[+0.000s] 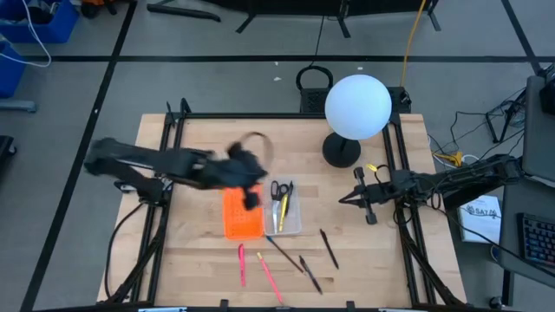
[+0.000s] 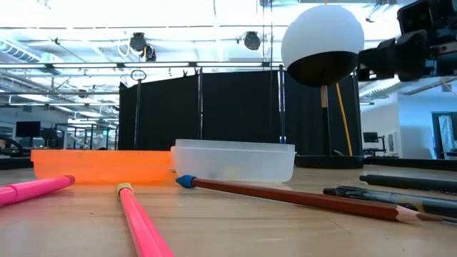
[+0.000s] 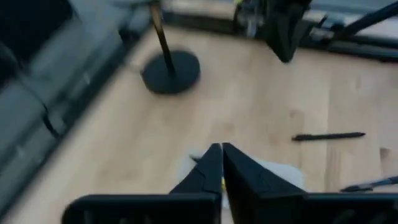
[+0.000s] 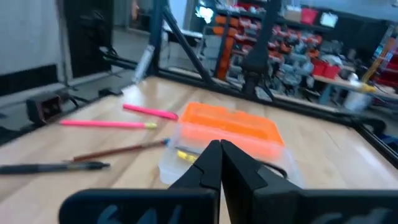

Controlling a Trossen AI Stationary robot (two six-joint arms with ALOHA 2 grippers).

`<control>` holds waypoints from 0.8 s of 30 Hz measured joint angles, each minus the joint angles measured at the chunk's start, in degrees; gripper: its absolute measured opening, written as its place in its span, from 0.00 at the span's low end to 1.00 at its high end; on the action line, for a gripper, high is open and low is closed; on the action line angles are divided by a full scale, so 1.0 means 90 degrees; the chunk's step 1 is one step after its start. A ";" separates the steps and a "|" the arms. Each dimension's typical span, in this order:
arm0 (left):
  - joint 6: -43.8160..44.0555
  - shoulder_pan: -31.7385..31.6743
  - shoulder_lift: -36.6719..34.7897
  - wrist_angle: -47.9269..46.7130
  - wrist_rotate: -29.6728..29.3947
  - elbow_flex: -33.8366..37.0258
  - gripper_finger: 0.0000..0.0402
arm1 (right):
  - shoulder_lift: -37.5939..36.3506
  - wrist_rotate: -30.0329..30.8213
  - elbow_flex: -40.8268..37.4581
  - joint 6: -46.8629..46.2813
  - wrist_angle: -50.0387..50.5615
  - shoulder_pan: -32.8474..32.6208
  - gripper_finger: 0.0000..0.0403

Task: Pick & place school supplies into a supply box
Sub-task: Put the top black pen into the supply box

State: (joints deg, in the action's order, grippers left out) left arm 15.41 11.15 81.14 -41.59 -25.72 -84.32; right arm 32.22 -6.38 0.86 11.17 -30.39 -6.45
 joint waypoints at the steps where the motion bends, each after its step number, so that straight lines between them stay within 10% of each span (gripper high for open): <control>1: -0.0306 0.0011 -0.0366 0.0228 -0.0008 0.0287 0.02 | -0.0002 -0.0083 0.0000 -0.0025 -0.0072 -0.0001 0.00; 13: -0.2994 -0.0825 -0.3546 0.4570 0.2996 0.5116 0.01 | 0.0003 -0.0691 0.0000 -0.0082 0.0048 -0.0004 0.00; 24: -0.2982 -0.0553 -0.5412 0.5252 0.2155 0.6855 0.00 | 0.0016 -0.0647 0.0000 -0.0660 0.0308 -0.0004 0.00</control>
State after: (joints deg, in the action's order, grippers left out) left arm -11.43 6.17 32.43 5.68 -6.32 -22.63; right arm 32.36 -12.20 0.86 5.23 -27.62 -6.48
